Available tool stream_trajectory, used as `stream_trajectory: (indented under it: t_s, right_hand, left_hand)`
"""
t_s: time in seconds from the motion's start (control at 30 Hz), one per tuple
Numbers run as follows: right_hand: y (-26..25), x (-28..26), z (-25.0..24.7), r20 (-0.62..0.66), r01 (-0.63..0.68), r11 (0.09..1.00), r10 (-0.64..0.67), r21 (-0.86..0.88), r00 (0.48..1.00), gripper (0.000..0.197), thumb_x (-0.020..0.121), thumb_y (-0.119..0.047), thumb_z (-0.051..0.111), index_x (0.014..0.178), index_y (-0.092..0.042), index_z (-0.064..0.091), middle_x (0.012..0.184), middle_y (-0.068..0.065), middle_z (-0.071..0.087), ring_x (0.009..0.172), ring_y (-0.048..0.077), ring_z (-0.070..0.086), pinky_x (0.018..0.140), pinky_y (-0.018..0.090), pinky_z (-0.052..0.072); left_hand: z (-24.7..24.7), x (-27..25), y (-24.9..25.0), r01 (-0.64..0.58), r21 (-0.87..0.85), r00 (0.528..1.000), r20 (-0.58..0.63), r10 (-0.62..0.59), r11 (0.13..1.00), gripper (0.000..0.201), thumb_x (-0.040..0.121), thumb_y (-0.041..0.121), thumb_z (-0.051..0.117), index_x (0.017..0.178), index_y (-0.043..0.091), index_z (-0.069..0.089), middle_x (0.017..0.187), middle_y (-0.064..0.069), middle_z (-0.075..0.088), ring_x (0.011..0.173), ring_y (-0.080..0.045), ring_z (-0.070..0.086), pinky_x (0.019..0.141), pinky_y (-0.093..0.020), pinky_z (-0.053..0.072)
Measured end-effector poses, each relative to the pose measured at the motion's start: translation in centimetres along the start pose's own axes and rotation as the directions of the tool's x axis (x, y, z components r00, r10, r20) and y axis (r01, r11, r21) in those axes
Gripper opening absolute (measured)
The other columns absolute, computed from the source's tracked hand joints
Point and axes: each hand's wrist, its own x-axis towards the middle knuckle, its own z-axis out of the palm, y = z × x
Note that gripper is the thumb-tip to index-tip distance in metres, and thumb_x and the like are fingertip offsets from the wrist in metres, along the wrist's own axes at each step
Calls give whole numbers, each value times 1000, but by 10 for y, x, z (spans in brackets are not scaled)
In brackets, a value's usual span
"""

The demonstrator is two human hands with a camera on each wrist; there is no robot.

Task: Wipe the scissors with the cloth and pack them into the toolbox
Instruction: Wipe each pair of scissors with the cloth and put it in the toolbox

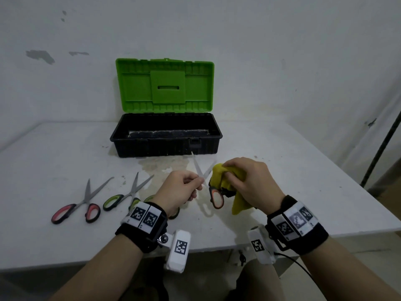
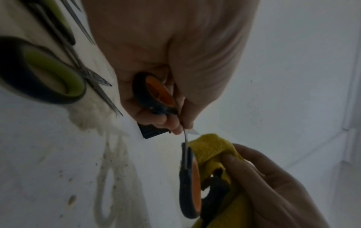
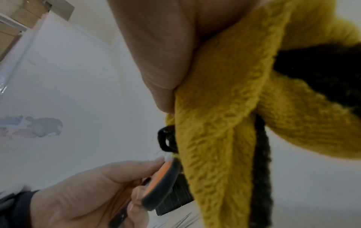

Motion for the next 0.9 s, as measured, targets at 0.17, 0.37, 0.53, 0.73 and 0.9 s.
stream_trajectory:
  t_s: [0.17,0.37,0.53,0.73,0.9]
  right_hand:
    - [-3,5,10,71,63,997,-66,43,995,16,93,-27,59,104,-21,67,104,-7,58,91,11,57,83,25,47]
    - [-4,4,15,14,45,999,-45,17,999,12,94,-27,56,105,-22,60,96,-4,60,82,15,56,73,30,48]
    - [-2,-1,21,-27,23,1000,-23,21,999,33,82,-44,70,102,-19,71,103,-7,60,86,9,57,78,22,49]
    - [-4,-5,26,-89,71,997,-71,0,993,17,92,-33,60,103,-23,70,94,-5,63,79,11,58,70,31,53]
    - [0,3,21,-79,16,999,-19,-40,997,18,96,-34,55,100,-23,69,90,-5,61,75,11,56,70,29,52]
  left_hand:
    - [7,1,6,-63,93,998,2,64,994,20,95,27,67,81,13,69,70,1,69,56,-13,57,56,-29,48]
    - [14,-1,5,-59,78,998,2,59,995,18,96,22,64,82,11,66,66,1,64,53,-18,55,55,-33,46]
    - [19,-1,3,-73,52,997,-14,74,996,19,96,22,61,79,15,63,70,-2,62,49,-18,48,47,-28,37]
    - [22,-3,6,-73,-56,997,21,74,996,24,99,19,60,75,13,59,62,0,54,43,-12,38,42,-23,29]
    - [19,-4,4,-60,-102,997,51,66,993,26,98,19,62,75,8,58,61,-2,51,41,-11,35,40,-21,26]
